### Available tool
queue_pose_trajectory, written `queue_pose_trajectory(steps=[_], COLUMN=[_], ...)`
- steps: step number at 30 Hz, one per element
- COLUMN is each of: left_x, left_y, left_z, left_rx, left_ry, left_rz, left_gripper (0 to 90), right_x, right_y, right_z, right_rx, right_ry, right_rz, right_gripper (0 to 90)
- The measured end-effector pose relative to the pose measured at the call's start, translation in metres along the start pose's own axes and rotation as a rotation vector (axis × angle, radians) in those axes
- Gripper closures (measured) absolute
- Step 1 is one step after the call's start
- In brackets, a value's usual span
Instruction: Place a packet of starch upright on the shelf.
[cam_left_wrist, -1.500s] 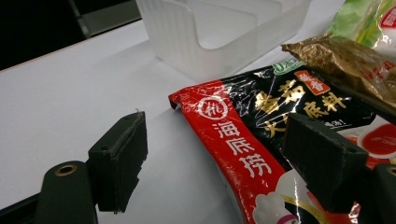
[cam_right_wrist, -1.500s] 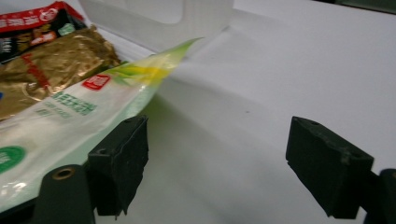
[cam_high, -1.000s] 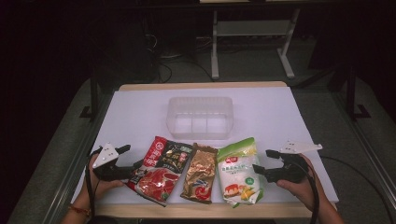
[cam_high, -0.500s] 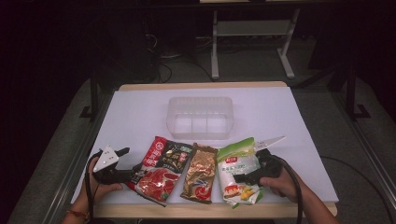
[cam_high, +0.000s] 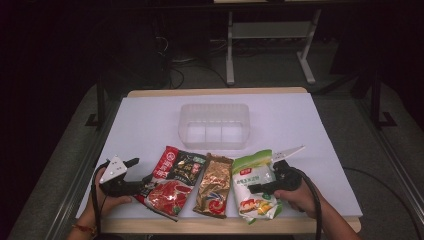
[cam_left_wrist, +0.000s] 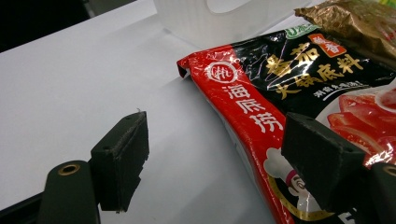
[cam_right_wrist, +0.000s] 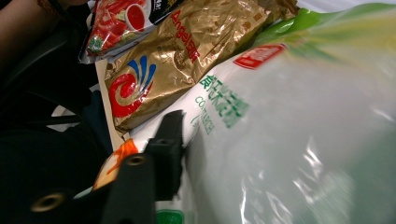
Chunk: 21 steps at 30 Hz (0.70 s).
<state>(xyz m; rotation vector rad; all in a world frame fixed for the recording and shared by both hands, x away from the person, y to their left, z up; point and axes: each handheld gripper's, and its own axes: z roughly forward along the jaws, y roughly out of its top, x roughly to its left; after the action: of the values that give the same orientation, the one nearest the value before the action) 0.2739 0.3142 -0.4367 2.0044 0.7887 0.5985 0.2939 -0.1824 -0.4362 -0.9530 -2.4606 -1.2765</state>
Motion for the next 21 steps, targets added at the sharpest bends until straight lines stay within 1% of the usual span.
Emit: queue_pose_trajectory(steps=[1,6,10,13,17,20,21], left_x=[0.0,0.0,0.001,0.002,0.002,0.002,0.002], left_y=[0.0,-0.001,-0.002,-0.002,-0.002,-0.002,-0.002], left_z=[0.0,0.0,0.0,0.0,0.0,0.0,0.0], left_rx=[0.001,-0.001,-0.007,-0.008,-0.008,-0.008,-0.008], left_ry=[-0.002,-0.009,-0.008,-0.01,-0.009,-0.009,-0.009], left_rz=[0.0,-0.002,-0.018,-0.02,-0.026,-0.03,-0.03], left_gripper=[23.0,23.0,23.1,23.2,23.2,23.2,23.2], right_x=[0.001,0.003,0.009,0.014,0.019,0.021,0.021], right_y=[0.0,0.0,0.0,0.001,0.002,0.002,0.002], right_z=[-0.001,-0.001,-0.003,-0.004,-0.008,-0.012,-0.014], right_rx=[-0.003,-0.011,-0.02,-0.024,-0.033,-0.044,-0.057], right_ry=[-0.005,-0.019,-0.042,-0.056,-0.085,-0.104,-0.112], right_rz=[-0.011,-0.031,-0.062,-0.086,-0.113,-0.117,-0.113], right_gripper=[65.1,68.9,74.2,75.5,77.5,78.5,79.1])
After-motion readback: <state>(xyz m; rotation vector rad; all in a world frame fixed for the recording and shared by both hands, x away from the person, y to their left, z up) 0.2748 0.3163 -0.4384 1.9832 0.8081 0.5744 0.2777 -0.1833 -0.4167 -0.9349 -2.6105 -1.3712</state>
